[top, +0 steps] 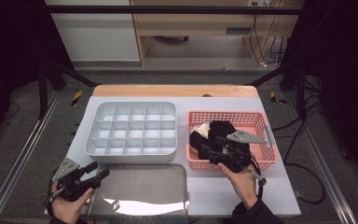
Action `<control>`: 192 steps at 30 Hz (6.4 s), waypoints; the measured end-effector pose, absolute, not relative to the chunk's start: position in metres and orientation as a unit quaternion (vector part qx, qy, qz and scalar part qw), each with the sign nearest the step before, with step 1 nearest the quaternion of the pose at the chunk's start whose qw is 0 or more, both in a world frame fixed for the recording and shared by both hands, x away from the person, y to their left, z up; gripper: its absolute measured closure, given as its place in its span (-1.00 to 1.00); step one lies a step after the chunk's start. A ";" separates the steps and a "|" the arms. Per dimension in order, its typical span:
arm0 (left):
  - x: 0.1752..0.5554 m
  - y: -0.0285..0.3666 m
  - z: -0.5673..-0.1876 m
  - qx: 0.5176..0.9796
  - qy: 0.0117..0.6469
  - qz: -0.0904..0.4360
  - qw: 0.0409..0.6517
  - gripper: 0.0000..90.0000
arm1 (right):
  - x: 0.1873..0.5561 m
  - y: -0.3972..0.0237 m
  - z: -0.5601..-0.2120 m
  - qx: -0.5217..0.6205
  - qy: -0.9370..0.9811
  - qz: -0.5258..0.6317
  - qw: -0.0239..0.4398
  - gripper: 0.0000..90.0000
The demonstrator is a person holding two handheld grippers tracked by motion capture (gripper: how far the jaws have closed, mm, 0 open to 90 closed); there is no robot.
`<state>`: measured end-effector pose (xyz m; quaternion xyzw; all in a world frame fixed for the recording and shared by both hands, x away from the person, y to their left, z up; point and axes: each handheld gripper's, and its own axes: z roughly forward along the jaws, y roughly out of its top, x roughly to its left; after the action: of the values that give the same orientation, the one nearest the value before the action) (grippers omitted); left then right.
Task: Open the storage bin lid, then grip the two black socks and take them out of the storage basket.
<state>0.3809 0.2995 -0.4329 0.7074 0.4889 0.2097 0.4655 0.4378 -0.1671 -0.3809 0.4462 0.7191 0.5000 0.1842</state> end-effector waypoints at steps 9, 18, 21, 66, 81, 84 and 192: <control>0.379 0.301 -0.437 0.711 0.484 0.217 0.460 -0.07 | 0.453 -0.182 -0.372 0.455 0.712 0.494 0.204 -0.16; 0.379 0.306 -0.442 0.720 0.485 0.222 0.444 -0.08 | 0.470 -0.189 -0.379 0.474 0.723 0.457 0.209 -0.14; 0.378 0.308 -0.444 0.719 0.487 0.223 0.442 -0.09 | 0.473 -0.190 -0.386 0.481 0.726 0.446 0.208 -0.13; 0.382 0.314 -0.451 0.717 0.511 0.210 0.426 -0.04 | 0.489 -0.182 -0.411 0.515 0.762 0.355 0.168 0.82; 0.383 0.315 -0.452 0.716 0.512 0.206 0.428 -0.05 | 0.481 -0.196 -0.372 0.502 0.724 0.440 0.173 0.84; 0.383 0.315 -0.452 0.716 0.512 0.207 0.428 -0.06 | 0.480 -0.196 -0.363 0.499 0.721 0.446 0.179 0.84; 0.382 0.316 -0.452 0.710 0.525 0.211 0.419 -0.24 | 0.386 -0.207 -0.446 0.463 0.772 0.414 0.134 0.03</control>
<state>0.3816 0.3162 -0.4519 0.7098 0.5254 0.2109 0.4191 0.3864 -0.2073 -0.4461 0.4626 0.7724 0.4139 0.1345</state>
